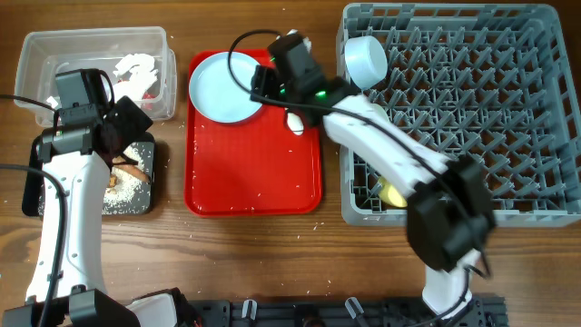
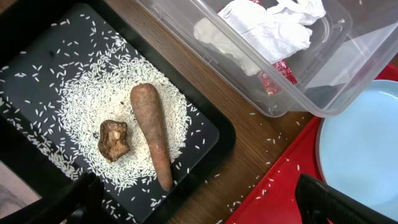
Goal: Sort waste into correct bins and load items into the dishwasher rack
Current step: 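Reach the right gripper to the light-blue plate and grip its rim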
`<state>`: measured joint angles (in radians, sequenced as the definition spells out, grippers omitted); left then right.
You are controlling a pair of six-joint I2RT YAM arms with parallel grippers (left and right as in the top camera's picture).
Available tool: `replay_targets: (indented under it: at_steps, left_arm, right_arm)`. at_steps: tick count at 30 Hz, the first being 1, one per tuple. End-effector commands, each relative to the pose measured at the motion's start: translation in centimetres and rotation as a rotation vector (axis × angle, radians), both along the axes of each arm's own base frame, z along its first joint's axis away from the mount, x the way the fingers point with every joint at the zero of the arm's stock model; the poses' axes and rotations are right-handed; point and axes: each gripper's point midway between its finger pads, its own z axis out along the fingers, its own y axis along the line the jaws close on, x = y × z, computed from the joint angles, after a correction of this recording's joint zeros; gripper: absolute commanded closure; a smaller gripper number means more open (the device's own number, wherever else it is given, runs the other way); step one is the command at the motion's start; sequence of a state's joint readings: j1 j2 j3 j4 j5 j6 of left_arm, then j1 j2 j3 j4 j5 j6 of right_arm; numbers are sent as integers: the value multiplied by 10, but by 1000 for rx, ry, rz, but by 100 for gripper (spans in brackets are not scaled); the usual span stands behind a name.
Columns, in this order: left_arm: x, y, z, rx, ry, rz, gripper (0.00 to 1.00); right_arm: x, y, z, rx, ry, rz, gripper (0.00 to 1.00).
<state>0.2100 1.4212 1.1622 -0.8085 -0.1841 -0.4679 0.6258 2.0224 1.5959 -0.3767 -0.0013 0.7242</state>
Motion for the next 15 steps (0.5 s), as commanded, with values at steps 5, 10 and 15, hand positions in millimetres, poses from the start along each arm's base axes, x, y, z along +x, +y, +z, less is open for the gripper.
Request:
replay_targets:
  at_steps: [5, 10, 15]
  left_arm:
    - [2, 0, 6, 2, -14, -18, 0]
    - [2, 0, 6, 2, -14, -18, 0]
    - [2, 0, 6, 2, -14, -18, 0]
  right_arm:
    - [10, 4, -77, -27, 83, -172, 36]
    - [16, 6, -104, -24, 88, -210, 47]
    - [15, 7, -132, -15, 124, -242, 59]
